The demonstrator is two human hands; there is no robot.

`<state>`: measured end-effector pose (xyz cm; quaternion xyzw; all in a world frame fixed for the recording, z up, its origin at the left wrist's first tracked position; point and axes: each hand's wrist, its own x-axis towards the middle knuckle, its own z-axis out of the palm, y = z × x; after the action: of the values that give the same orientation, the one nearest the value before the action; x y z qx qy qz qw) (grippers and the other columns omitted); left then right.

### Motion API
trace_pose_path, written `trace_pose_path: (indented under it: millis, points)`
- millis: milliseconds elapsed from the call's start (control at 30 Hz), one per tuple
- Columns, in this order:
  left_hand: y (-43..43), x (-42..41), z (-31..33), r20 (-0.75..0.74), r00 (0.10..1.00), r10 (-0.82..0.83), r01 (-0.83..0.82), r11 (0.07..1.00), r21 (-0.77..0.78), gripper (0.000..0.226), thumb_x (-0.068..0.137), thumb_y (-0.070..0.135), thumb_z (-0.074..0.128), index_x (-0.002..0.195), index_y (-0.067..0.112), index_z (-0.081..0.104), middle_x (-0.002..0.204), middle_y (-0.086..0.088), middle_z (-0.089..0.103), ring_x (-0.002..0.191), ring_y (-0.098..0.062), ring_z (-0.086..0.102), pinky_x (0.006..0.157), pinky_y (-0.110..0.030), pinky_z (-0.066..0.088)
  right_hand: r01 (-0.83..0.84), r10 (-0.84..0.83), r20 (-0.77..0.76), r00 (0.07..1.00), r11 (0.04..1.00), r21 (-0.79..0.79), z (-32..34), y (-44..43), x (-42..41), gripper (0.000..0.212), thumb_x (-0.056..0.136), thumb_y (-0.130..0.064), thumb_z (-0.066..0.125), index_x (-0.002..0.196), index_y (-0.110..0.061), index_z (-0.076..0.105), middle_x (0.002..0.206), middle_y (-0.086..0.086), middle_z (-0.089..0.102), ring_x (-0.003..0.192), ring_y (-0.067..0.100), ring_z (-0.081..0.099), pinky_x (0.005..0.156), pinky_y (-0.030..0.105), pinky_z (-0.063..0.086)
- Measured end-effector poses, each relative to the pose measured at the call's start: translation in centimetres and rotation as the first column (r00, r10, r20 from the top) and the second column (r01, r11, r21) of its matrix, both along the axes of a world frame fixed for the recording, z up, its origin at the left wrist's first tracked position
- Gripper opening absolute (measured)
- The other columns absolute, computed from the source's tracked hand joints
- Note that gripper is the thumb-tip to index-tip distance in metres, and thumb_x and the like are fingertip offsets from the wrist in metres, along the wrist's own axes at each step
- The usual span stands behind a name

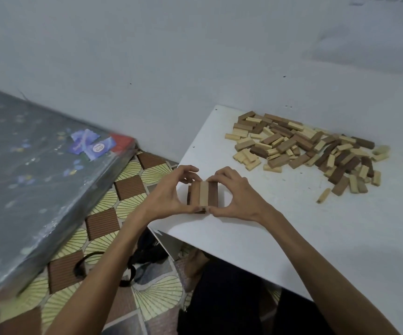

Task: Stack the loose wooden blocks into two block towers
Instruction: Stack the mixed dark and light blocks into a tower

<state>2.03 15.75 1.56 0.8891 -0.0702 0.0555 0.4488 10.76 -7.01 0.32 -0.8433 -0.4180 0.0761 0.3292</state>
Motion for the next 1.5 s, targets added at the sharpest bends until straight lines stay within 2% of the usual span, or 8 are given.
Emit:
trace_pose_path:
  millis: [200, 333, 467, 700, 800, 1100, 1267, 1500]
  points:
    - [0.8, -0.3, -0.8, -0.005, 1.0, 0.018, -0.018, 0.999, 0.026, 0.086, 0.064, 0.033, 0.098, 0.136, 0.023, 0.052, 0.124, 0.014, 0.066, 0.118, -0.015, 0.062, 0.103, -0.038, 0.049, -0.029, 0.029, -0.015, 0.999, 0.999, -0.014, -0.4, 0.7, 0.1, 0.07, 0.072, -0.057, 0.077, 0.132, -0.029, 0.055, 0.128, -0.015, 0.044, 0.121, 0.009, 0.048, 0.098, 0.046, 0.046]
    - [0.9, -0.4, -0.9, 0.008, 1.0, 0.027, -0.027, 0.999, 0.043, 0.085, 0.064, 0.04, 0.095, 0.136, 0.024, 0.053, 0.124, 0.016, 0.065, 0.118, -0.016, 0.06, 0.104, -0.043, 0.048, -0.041, 0.042, -0.029, 0.999, 0.999, 0.028, -0.6, 0.9, 0.2, 0.066, 0.074, -0.052, 0.079, 0.131, -0.028, 0.055, 0.131, -0.015, 0.05, 0.12, 0.008, 0.053, 0.098, 0.043, 0.05]
    - [1.0, -0.3, -1.0, 0.0, 1.0, 0.021, -0.021, 0.998, 0.058, 0.084, 0.065, 0.044, 0.092, 0.136, 0.023, 0.053, 0.125, 0.016, 0.064, 0.121, -0.014, 0.059, 0.104, -0.043, 0.047, -0.044, 0.045, -0.03, 0.999, 0.998, 0.053, -0.6, 1.0, 0.0, 0.064, 0.075, -0.047, 0.082, 0.13, -0.025, 0.056, 0.129, -0.013, 0.054, 0.117, 0.006, 0.055, 0.096, 0.036, 0.051]
    - [1.0, -0.5, -1.2, -0.043, 0.999, 0.032, -0.032, 0.999, 0.017, 0.084, 0.065, 0.043, 0.093, 0.135, 0.022, 0.052, 0.125, 0.014, 0.066, 0.123, -0.006, 0.06, 0.108, -0.039, 0.047, -0.04, 0.04, -0.009, 0.999, 0.998, 0.049, -0.8, 1.2, -0.1, 0.065, 0.075, -0.049, 0.08, 0.13, -0.026, 0.055, 0.13, -0.015, 0.054, 0.115, 0.005, 0.056, 0.093, 0.036, 0.052]
    - [1.1, -0.5, -1.3, -0.055, 0.998, 0.035, -0.036, 0.999, -0.016, 0.083, 0.064, 0.036, 0.096, 0.133, 0.021, 0.052, 0.125, 0.012, 0.067, 0.121, -0.007, 0.062, 0.107, -0.039, 0.049, -0.035, 0.035, 0.001, 0.999, 0.998, 0.045, -0.9, 1.2, 0.0, 0.064, 0.075, -0.051, 0.08, 0.129, -0.026, 0.056, 0.13, -0.016, 0.053, 0.114, 0.005, 0.056, 0.092, 0.035, 0.052]
    - [0.9, -0.3, -1.5, -0.071, 0.997, 0.025, -0.028, 0.999, -0.036, 0.084, 0.064, 0.044, 0.092, 0.134, 0.023, 0.051, 0.125, 0.013, 0.066, 0.123, -0.009, 0.061, 0.11, -0.039, 0.046, -0.02, 0.019, 0.015, 1.0, 0.999, 0.04, -1.2, 1.1, 0.0, 0.065, 0.075, -0.051, 0.08, 0.13, -0.027, 0.055, 0.131, -0.016, 0.052, 0.115, 0.006, 0.056, 0.091, 0.037, 0.053]
    - [1.1, -0.2, -1.7, -0.07, 0.997, 0.04, -0.042, 0.999, -0.03, 0.082, 0.065, 0.047, 0.09, 0.135, 0.027, 0.052, 0.126, 0.016, 0.065, 0.128, -0.011, 0.057, 0.114, -0.046, 0.042, -0.01, 0.01, 0.018, 1.0, 0.999, 0.037, -1.0, 1.2, 0.1, 0.066, 0.074, -0.049, 0.081, 0.131, -0.025, 0.056, 0.133, -0.015, 0.051, 0.115, 0.007, 0.056, 0.092, 0.036, 0.053]
    - [1.3, -0.3, -2.0, -0.078, 0.997, 0.028, -0.029, 1.0, -0.008, 0.083, 0.065, 0.048, 0.091, 0.135, 0.027, 0.052, 0.126, 0.017, 0.065, 0.127, -0.008, 0.056, 0.111, -0.04, 0.043, -0.007, 0.006, 0.034, 0.999, 1.0, 0.004, -1.2, 1.3, 0.1, 0.068, 0.074, -0.055, 0.08, 0.131, -0.026, 0.056, 0.134, -0.017, 0.049, 0.114, 0.007, 0.057, 0.09, 0.036, 0.054]
